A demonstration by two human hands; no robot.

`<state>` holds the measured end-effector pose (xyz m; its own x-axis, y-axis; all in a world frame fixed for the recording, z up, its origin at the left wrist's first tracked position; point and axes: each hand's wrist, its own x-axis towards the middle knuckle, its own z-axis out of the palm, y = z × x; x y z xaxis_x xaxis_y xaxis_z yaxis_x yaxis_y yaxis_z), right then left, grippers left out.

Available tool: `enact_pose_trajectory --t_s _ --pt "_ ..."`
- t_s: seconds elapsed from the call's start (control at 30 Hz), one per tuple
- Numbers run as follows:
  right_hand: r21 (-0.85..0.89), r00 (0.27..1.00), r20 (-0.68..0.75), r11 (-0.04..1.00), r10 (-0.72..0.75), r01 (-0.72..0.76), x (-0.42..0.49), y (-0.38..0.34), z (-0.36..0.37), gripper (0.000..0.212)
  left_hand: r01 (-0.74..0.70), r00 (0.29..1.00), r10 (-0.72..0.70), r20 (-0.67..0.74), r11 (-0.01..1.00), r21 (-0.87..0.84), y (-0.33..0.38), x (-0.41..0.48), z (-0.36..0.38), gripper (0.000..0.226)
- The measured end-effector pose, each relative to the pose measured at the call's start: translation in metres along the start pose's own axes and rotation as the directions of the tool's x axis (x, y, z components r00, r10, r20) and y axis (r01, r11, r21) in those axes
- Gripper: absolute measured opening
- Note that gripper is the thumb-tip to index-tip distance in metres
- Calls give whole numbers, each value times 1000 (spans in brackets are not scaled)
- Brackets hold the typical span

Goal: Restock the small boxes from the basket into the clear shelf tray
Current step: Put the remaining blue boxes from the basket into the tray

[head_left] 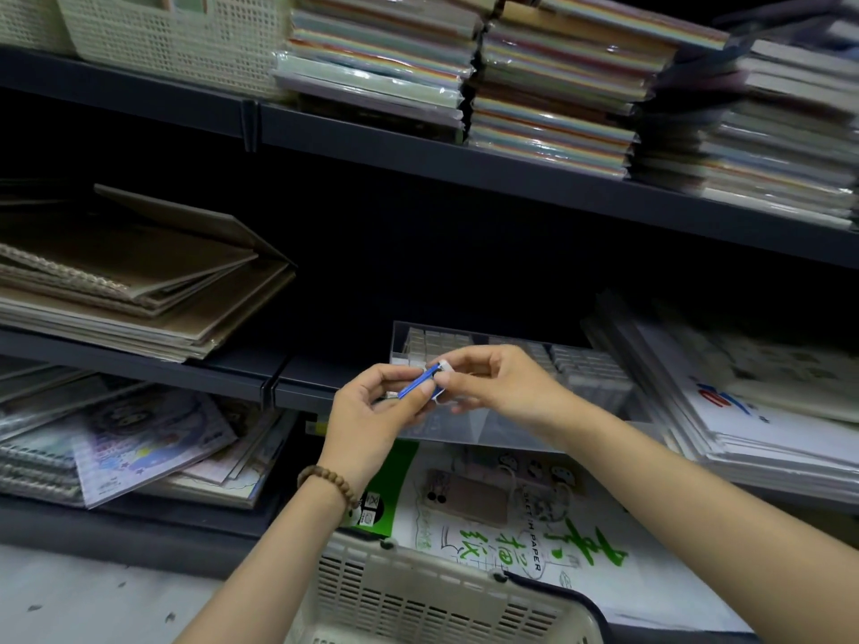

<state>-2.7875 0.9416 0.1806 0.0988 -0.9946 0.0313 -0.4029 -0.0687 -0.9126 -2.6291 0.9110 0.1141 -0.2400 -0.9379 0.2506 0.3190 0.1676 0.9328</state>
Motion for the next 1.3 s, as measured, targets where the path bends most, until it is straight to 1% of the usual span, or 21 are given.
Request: enact_pose_trajectory --t_s 0.07,0.13,0.17,0.2,0.23,0.27,0.3,0.37,0.47,0.57,0.77,0.9,0.93,0.97,1.0,1.03,1.07,1.1,1.2,1.3 --pt "63 998 -48 997 -31 34 2 0 -2 20 -69 998 69 0 996 64 0 2 -2 35" --pt "120 989 -144 991 -39 57 8 -2 -13 16 -137 990 139 3 970 200 -1 4 -10 40" --pt "118 983 -182 991 -38 60 11 -4 -21 14 -148 988 154 4 943 299 -3 6 -15 46" --pt "88 981 -192 995 -34 52 14 -5 -29 15 -132 990 144 -3 913 386 -6 8 -20 54" --pt "40 985 -170 999 -29 36 16 -4 -36 16 -87 994 106 -19 895 437 -9 8 -24 60" --pt "-17 992 -128 1000 -18 16 18 -3 -39 18 -27 998 46 -34 895 444 -13 8 -26 62" --pt "-70 996 -87 998 -6 0 20 -2 -41 20 23 999 -10 -33 903 428 -17 8 -26 59" --pt "-138 999 -35 990 12 -17 24 2 -37 22 56 997 -69 18 917 395 -22 7 -22 49" --pt "-177 999 -39 984 -3 -5 31 7 -29 20 45 994 -79 77 927 373 -23 6 -20 44" --pt "-181 998 -57 983 6 -16 35 10 -28 22 41 995 -73 71 927 374 -23 6 -22 42" --pt "-193 999 -32 981 -11 5 39 12 -29 18 45 994 -79 76 925 376 -23 6 -23 45" --pt "-192 999 -38 981 33 -39 39 17 -30 16 22 997 -52 62 909 416 -23 6 -21 49" --pt "-183 999 -41 982 35 -42 39 18 -29 18 -29 997 -8 74 876 481 -23 4 -21 51" --pt "-171 998 -47 985 30 -38 40 20 -27 19 -121 991 62 119 794 596 -21 2 -21 51" --pt "-162 998 -56 986 22 -30 40 21 -25 20 -233 972 127 199 653 721 -19 1 -21 49" --pt "-158 998 -64 987 11 -21 39 22 -24 20 -330 944 160 289 504 798 -18 0 -21 47" --pt "-159 997 -71 987 2 -13 39 23 -23 20 -379 925 148 349 395 837 -18 0 -21 46" --pt "-165 997 -76 986 -5 -8 38 24 -24 19 -388 921 112 372 332 860 -17 0 -22 47" --pt "-172 995 -94 985 -29 13 34 25 -30 14 -385 922 60 383 258 886 -20 1 -24 49" --pt "-186 995 -88 982 -42 25 31 24 -30 14 -380 924 62 376 238 894 -21 2 -24 51"
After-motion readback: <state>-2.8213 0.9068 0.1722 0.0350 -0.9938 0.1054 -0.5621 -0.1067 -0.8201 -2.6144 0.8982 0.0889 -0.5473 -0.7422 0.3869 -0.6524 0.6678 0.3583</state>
